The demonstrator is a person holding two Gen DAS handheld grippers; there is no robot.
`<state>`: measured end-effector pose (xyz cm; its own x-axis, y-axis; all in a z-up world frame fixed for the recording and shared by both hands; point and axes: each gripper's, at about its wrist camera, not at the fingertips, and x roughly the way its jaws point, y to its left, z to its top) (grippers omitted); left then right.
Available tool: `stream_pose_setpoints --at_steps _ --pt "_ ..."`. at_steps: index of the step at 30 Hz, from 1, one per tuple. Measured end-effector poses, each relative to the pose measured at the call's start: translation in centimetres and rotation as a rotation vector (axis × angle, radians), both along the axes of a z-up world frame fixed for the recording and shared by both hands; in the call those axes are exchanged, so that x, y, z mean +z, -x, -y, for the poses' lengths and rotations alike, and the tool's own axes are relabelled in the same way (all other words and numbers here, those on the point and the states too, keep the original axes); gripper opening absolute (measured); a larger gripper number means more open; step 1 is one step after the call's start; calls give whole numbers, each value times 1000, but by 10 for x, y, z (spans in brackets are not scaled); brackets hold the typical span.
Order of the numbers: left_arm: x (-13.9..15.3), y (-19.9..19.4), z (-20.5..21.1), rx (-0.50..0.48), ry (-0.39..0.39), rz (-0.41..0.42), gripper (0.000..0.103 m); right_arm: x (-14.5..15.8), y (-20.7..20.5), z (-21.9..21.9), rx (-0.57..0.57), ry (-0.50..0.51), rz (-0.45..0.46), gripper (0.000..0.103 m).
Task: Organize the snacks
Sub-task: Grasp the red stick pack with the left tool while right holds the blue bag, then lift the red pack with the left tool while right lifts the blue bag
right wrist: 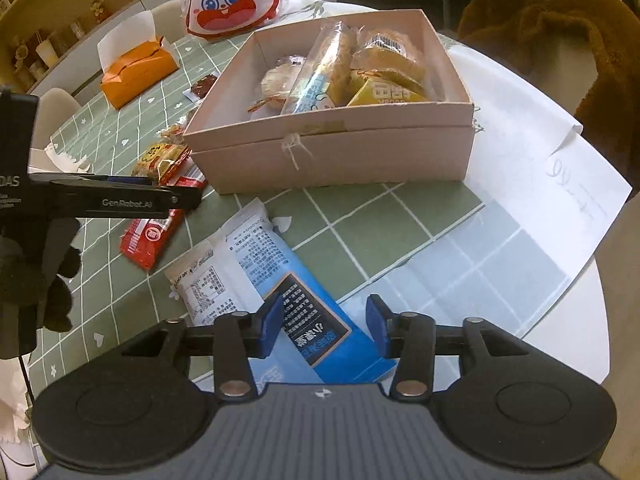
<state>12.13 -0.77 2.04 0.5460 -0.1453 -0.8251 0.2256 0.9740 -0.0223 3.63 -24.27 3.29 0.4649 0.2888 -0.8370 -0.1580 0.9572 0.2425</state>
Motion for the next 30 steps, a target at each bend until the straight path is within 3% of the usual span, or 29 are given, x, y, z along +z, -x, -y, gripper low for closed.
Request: stream_pose_setpoints --at_steps 10,15,18,23,26,30 --pt "7 68 -42 11 111 -41 57 8 11 -18 -34 34 37 53" --pt "9 93 -55 34 133 -53 57 5 18 -31 -54 20 9 55" --pt "9 100 -62 43 154 -55 57 2 28 -47 -16 -43 -22 55" --pt "9 108 -63 33 157 -51 57 6 40 -74 12 25 34 55" --pt "8 112 -61 31 154 -40 57 11 34 -80 -14 14 55 59" --pt "7 114 -59 35 145 -31 57 5 11 -79 -80 -54 -5 65"
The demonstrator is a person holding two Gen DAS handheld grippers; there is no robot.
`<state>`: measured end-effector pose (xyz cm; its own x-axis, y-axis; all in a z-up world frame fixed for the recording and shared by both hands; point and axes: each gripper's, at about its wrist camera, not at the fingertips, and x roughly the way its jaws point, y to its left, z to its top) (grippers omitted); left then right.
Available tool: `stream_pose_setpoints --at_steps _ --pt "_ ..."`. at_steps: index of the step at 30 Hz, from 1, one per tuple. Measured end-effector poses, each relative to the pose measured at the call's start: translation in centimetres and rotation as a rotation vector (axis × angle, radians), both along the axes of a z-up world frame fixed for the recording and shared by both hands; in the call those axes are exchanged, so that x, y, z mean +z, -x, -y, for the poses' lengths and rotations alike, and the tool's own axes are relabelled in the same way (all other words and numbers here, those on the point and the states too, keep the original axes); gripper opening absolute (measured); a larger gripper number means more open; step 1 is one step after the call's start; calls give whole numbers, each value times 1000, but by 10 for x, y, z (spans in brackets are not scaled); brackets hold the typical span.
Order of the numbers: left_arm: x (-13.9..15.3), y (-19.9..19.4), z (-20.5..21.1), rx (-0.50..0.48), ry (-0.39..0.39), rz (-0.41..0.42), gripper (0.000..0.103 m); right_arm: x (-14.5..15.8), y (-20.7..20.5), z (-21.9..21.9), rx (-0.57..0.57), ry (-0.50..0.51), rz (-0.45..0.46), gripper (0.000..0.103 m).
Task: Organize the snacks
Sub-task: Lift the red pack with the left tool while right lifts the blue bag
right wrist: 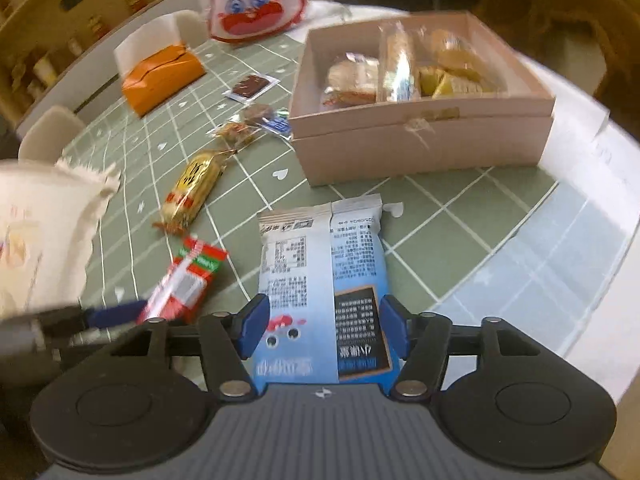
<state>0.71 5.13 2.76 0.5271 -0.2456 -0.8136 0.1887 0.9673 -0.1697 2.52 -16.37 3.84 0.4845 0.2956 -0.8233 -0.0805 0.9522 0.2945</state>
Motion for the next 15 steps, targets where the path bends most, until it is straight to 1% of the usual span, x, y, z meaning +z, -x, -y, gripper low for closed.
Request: stream_pose_setpoints --at_steps 3,6,8,11,13,15 --pt "0 1 0 2 -5 -4 57 -8 -14 -3 -19 -34 -55 65" --pt "1 -1 -5 38 -32 -8 57 -9 -16 -11 -7 -21 -45 73" --pt "1 -3 -12 74 -40 -7 57 -10 -16 -18 9 9 -27 77" --pt "2 -5 -21 101 -37 -12 57 -11 -16 -31 37 86 -2 80" --pt "2 -6 -24 111 -41 -12 57 -12 -16 -38 46 125 8 84" --pt "2 -6 -25 111 -38 -11 57 -14 -17 -43 53 150 15 92"
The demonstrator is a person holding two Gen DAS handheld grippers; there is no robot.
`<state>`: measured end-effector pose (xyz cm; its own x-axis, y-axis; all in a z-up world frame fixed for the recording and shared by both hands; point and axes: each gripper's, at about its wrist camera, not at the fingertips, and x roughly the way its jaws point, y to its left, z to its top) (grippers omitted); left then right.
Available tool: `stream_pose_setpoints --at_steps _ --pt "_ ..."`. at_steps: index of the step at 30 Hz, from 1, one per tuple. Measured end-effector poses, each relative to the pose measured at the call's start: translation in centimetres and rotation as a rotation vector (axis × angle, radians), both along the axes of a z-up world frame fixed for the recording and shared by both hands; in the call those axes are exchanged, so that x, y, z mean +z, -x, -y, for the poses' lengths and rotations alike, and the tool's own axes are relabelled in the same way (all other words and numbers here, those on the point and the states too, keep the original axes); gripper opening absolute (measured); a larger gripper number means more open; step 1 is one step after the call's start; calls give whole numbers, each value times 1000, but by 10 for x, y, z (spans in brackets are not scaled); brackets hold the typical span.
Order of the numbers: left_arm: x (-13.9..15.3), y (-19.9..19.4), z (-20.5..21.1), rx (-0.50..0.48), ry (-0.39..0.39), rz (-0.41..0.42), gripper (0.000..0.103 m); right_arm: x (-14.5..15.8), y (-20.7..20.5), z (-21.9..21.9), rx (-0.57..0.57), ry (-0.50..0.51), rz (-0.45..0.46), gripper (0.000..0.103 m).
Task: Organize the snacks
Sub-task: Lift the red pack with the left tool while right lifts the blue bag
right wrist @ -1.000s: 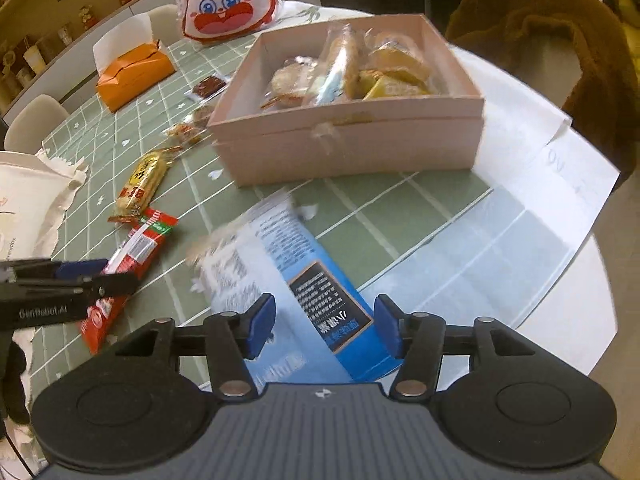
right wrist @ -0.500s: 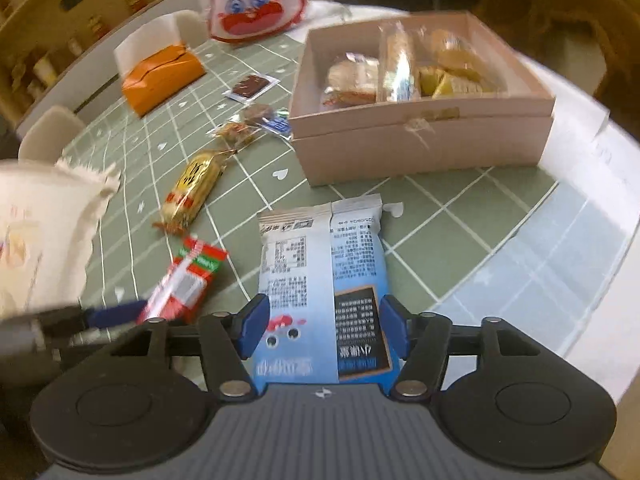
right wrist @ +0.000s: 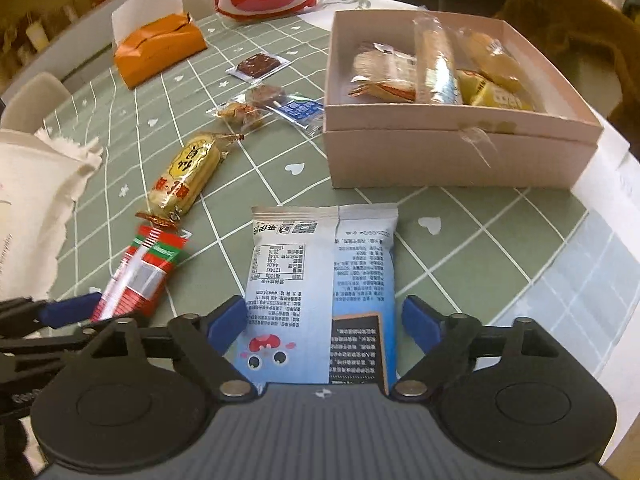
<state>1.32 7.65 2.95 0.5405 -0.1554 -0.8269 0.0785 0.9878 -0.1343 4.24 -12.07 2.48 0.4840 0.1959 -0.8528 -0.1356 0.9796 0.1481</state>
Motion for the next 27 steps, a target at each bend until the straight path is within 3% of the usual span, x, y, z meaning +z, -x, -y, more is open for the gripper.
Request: stream_pose_setpoints --at_steps 5,16,21,27 --pt "-1 1 2 -4 -7 7 58 -7 -2 -20 71 120 6 103" --pt "-1 2 -9 38 69 7 58 -7 3 -20 94 119 1 103" --pt "-2 6 -3 15 32 33 57 1 13 -16 124 125 11 82" --pt "2 10 10 -19 25 16 51 11 30 6 77 96 27 79"
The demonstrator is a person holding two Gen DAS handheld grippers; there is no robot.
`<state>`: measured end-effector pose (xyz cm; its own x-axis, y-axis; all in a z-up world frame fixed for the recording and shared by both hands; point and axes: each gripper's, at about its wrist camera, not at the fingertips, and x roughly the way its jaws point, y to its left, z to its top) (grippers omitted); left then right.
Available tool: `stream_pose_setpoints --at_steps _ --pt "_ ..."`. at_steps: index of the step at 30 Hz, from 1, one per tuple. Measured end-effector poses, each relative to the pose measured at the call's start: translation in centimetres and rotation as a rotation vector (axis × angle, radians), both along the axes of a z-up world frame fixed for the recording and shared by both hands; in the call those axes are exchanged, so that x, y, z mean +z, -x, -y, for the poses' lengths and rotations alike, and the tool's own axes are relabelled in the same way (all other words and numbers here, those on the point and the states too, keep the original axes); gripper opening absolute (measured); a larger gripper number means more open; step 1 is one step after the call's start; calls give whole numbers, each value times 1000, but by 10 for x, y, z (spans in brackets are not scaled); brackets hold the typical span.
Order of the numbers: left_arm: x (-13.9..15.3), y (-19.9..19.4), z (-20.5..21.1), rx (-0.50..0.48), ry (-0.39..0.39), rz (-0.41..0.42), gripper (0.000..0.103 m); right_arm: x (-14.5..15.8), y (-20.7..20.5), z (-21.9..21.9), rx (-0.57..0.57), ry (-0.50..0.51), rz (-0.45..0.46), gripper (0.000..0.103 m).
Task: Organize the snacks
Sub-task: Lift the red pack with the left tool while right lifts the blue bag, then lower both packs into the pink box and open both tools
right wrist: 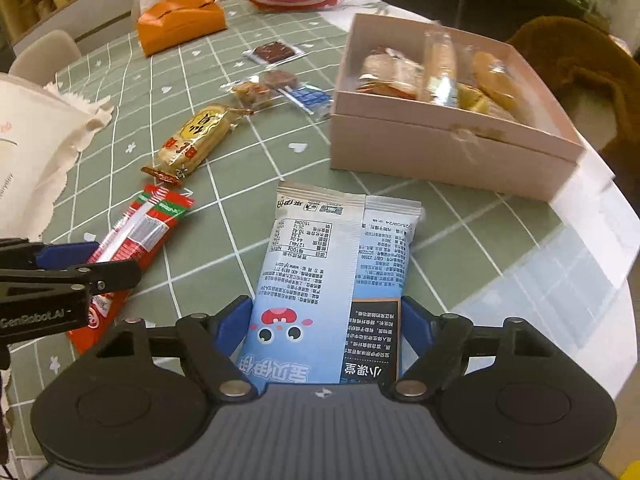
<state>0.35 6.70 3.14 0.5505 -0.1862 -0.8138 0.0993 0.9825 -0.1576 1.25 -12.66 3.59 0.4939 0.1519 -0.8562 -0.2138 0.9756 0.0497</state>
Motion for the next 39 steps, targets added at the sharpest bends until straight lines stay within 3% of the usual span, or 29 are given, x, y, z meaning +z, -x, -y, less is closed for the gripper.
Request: stream_pose_setpoints --at_steps 4,7,12,15,20,26,32,35,39 --pt "5 6 17 -38 -4 0 49 15 14 19 -15 -10 32 79" --pt "28 9 29 -64 24 56 48 38 21 39 -47 -35 89 78" --pt "113 -14 48 -115 112 259 47 131 8 77 -80 -45 328 78" --pt "158 -40 63 -146 146 328 47 193 -17 97 -89 -35 451 78" --pt "189 -92 101 -157 103 366 48 247 -64 127 -101 -61 517 79" --pt "160 -151 134 -115 125 201 49 237 -98 146 -65 -71 501 79" --pt "129 -179 150 -111 97 157 50 208 -124 165 -63 -85 443 79" --pt "107 -197 146 -103 167 115 53 193 -138 167 -66 -92 415 79" --pt "76 -218 119 -47 305 56 50 167 -154 155 -63 -109 359 79"
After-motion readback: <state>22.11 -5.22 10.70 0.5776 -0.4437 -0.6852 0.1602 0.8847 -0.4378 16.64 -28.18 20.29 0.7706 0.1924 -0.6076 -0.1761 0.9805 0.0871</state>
